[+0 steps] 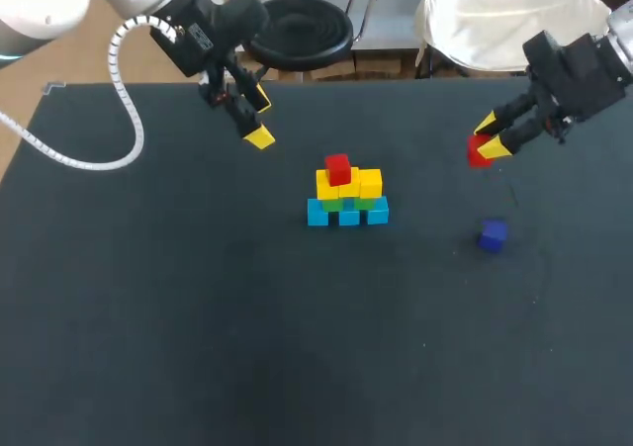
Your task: Place the blue cubes, place green cubes on the blue cubes, place the yellow cubes on the green cubes, then place the red cubes on the yellow cubes, and place purple cube on the red cubes.
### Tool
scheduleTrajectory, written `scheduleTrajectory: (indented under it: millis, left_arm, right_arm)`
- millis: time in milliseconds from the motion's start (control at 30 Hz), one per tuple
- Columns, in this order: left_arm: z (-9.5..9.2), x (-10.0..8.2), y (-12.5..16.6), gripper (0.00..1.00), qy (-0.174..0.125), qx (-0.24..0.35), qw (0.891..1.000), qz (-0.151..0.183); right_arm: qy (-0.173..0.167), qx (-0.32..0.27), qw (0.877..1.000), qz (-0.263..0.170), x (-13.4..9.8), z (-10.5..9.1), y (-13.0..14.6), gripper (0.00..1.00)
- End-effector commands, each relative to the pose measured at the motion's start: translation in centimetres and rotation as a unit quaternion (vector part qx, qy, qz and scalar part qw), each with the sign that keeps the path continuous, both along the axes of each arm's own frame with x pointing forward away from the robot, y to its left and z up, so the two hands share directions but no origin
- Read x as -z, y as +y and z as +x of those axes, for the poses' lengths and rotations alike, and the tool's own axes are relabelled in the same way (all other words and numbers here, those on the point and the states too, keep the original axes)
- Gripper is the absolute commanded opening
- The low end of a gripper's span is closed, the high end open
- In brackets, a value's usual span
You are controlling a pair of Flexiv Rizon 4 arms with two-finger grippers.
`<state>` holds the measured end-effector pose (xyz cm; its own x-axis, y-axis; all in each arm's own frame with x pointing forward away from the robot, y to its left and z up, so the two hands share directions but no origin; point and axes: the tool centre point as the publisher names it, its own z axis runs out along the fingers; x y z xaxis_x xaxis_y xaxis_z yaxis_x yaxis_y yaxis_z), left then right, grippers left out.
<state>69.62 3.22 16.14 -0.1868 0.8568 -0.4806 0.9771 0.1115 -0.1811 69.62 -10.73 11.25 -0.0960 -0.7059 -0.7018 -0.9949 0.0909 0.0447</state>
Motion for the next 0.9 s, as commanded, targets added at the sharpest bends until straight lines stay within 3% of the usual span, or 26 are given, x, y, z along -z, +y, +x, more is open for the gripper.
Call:
scheduleTrajectory:
  millis: [33, 700, 900]
  left_arm:
    - [-0.1, 0.1, 0.1, 1.00, -0.001, 0.000, 1.000, -0.001]
    - [-0.1, 0.1, 0.1, 1.00, -0.001, 0.000, 1.000, -0.001]
    - [-0.1, 0.1, 0.1, 1.00, -0.001, 0.000, 1.000, -0.001]
  right_arm:
    - [-0.020, 0.021, 1.000, -0.009, -0.2, -0.6, 0.1, 0.00]
    - [-0.020, 0.021, 1.000, -0.009, -0.2, -0.6, 0.1, 0.00]
    - [-0.016, 0.042, 0.999, 0.022, -1.4, -1.2, 3.2, 0.00]
